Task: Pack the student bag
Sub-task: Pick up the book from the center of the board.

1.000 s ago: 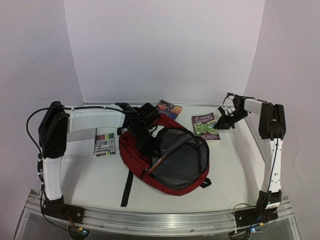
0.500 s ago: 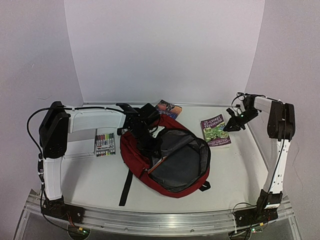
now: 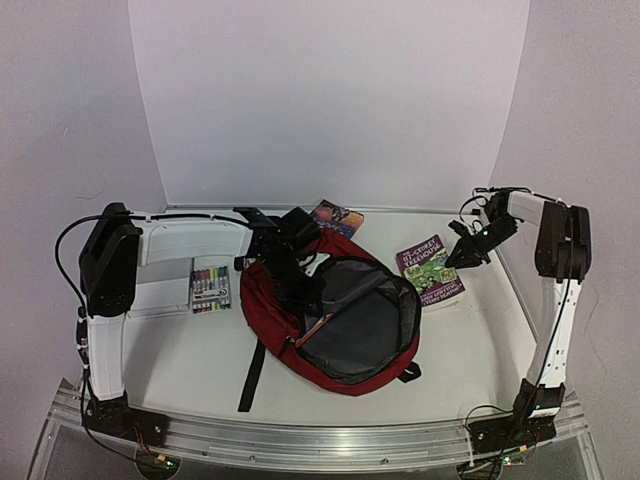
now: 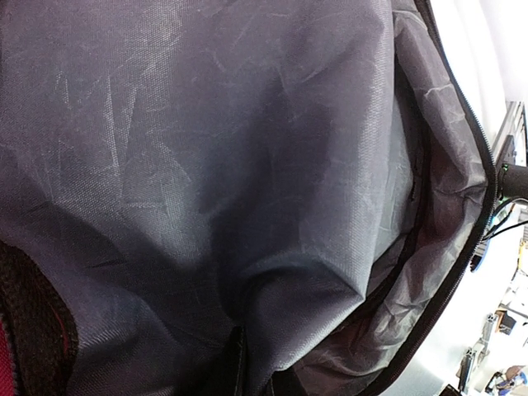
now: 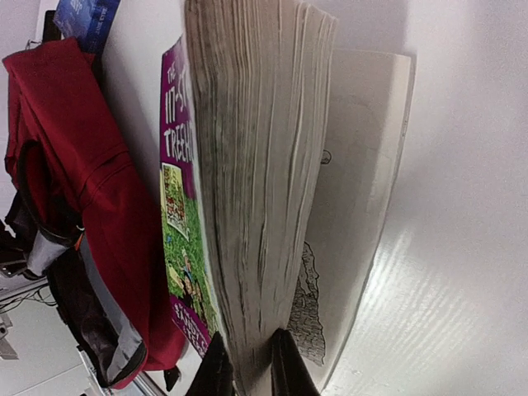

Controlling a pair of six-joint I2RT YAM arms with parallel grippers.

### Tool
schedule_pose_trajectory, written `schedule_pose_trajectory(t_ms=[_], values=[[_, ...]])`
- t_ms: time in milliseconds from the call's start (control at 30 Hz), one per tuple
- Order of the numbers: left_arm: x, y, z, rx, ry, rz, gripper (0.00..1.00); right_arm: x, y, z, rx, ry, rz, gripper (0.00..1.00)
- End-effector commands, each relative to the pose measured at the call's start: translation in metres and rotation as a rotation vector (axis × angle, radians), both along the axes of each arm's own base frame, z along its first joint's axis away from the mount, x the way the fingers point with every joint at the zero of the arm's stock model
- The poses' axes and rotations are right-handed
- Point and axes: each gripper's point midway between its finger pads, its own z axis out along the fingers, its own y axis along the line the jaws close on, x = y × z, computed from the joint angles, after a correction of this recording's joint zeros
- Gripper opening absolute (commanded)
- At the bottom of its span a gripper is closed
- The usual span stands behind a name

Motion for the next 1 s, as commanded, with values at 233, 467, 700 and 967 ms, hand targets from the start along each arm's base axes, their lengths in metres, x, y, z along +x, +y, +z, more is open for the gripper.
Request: schedule_pose_trajectory(t_ms=[233, 467, 700, 967], values=[[0.008, -0.013, 0.018, -0.05, -0.039, -0.029, 0.06, -0.009, 0.049, -0.013, 0.156, 0.119, 0.033, 0.33], [0.008, -0.013, 0.019, -0.049, -0.041, -0.032, 0.06, -0.008, 0.059, -0.024, 0.181, 0.149, 0.036, 0.24], [0.007, -0.011, 0.018, -0.044, -0.04, -0.032, 0.06, -0.023, 0.07, 0.012, 0.293, 0.131, 0.113, 0.03], [0.008, -0.012, 0.018, -0.046, -0.04, -0.034, 0.06, -0.05, 0.087, 0.015, 0.326, 0.168, 0.175, 0.4]])
